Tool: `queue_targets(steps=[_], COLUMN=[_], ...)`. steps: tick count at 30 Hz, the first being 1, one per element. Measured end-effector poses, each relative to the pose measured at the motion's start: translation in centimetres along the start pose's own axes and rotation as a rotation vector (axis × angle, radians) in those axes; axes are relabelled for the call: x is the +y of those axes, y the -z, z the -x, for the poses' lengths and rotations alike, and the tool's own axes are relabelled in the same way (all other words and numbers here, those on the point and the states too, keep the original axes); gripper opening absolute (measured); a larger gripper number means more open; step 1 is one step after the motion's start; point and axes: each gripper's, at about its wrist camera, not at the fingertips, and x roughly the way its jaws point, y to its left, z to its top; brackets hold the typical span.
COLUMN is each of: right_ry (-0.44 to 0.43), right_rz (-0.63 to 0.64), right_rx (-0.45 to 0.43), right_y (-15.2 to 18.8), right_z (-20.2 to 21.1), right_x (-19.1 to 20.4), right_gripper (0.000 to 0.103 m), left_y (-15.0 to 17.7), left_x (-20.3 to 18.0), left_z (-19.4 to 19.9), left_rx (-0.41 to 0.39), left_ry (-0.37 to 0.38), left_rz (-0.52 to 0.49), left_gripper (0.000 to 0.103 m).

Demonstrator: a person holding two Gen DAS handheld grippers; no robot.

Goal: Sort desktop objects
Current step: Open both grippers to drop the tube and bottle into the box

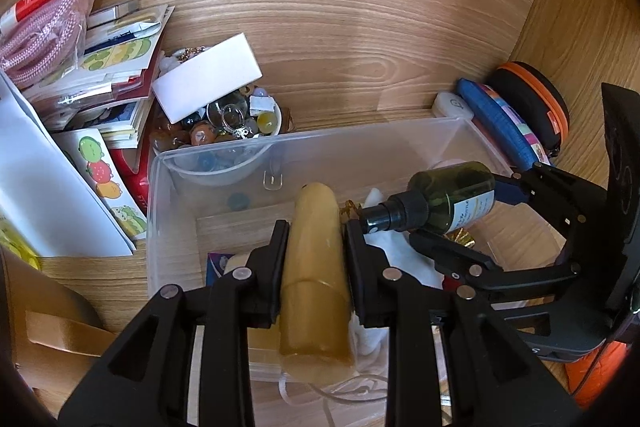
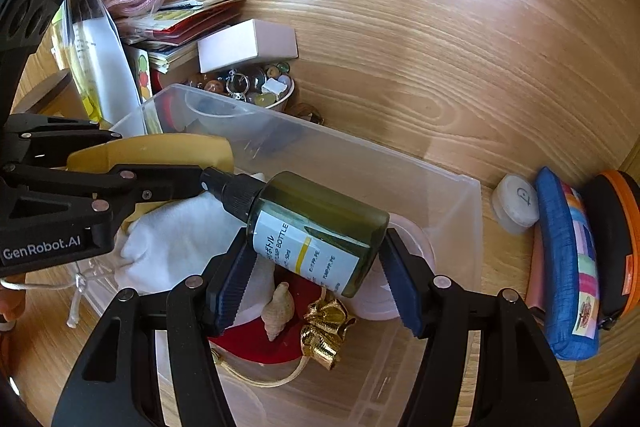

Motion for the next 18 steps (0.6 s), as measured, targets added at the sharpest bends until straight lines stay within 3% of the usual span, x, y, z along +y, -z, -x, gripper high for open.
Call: queue_targets(steps=[9, 11, 15, 18], right_ry=[0.011, 0.017, 0.022, 0.025], right_rz=[0.012, 0.02, 0.027, 0.028], right_rx=[-0.018, -0.028, -0.034, -0.033], right_y=[0.0, 0.0, 0.1, 0.1], right_z=[0.7, 1.0, 1.2, 1.2], right_x=[0.2, 0.4, 0.5, 0.5], right_gripper=[0.068, 0.068, 0.069, 0.075], left_y=[-0.1, -0.1, -0.1, -0.1], left_x=[0.5, 0.8, 1.0, 0.9], left_z=[0.8, 1.3, 2.0, 2.3], left_rx=[-0.028, -0.045, -0.061, -0.071], left_ry=[0.024, 0.041, 0.055, 0.056], left_rz=[0.032, 0.044, 0.055, 0.054], left_gripper=[0.031, 0.04, 0.045, 0.054])
